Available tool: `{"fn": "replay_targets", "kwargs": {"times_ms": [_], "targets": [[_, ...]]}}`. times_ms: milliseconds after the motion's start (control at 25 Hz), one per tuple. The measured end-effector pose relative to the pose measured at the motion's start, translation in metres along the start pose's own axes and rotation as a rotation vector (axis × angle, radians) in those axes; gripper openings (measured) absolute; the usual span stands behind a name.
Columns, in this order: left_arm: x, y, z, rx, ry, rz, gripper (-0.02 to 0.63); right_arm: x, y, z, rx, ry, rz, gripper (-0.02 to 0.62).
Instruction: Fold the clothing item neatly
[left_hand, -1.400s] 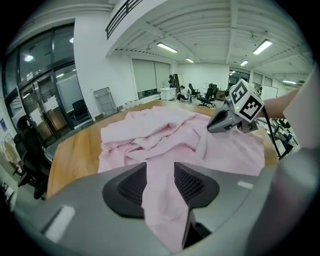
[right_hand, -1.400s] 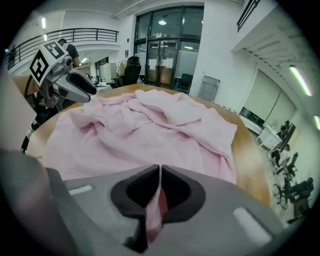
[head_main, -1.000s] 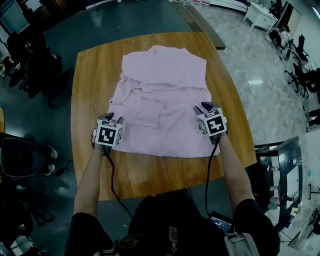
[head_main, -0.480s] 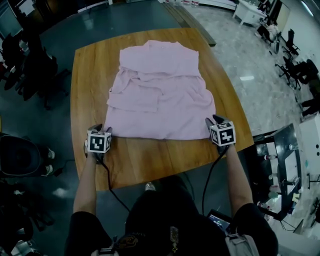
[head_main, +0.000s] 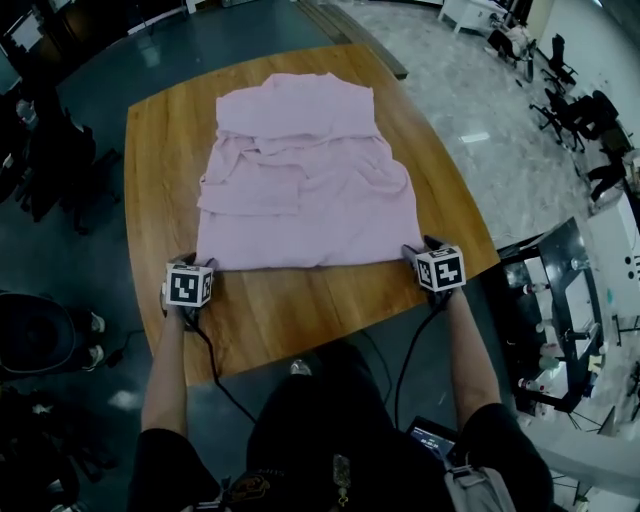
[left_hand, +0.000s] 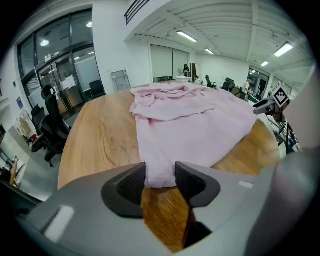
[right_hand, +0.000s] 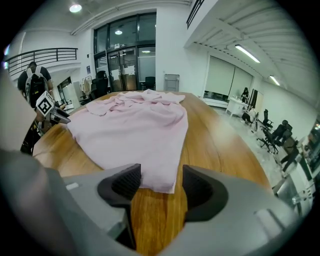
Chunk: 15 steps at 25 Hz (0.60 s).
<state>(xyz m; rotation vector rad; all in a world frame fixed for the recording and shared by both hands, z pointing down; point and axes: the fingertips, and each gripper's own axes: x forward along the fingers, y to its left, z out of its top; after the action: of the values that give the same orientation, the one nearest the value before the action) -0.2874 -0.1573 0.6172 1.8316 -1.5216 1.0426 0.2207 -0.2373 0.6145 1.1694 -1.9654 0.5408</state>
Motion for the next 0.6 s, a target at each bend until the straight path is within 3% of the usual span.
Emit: {"fn": "replay_targets", "kwargs": {"times_ms": [160, 200, 280, 360, 600], "targets": [[0.003, -0.009, 0.001, 0.009, 0.008, -0.031, 0.149, 0.009, 0.005, -0.009, 0.040, 0.014, 0.072, 0.252], [0.005, -0.010, 0.001, 0.010, 0.011, -0.031, 0.123, 0.009, 0.006, -0.008, 0.051, 0.012, 0.078, 0.225], [0.005, -0.012, 0.000, 0.011, 0.020, -0.018, 0.080, 0.008, 0.011, -0.008, 0.052, 0.019, 0.081, 0.108], [0.001, -0.013, -0.004, 0.005, 0.030, -0.001, 0.061, 0.006, 0.015, -0.011, 0.044, 0.032, 0.065, 0.060], [-0.032, -0.023, -0.035, -0.041, 0.021, -0.007, 0.040, -0.027, 0.022, -0.033, 0.085, -0.007, 0.003, 0.054]]}}
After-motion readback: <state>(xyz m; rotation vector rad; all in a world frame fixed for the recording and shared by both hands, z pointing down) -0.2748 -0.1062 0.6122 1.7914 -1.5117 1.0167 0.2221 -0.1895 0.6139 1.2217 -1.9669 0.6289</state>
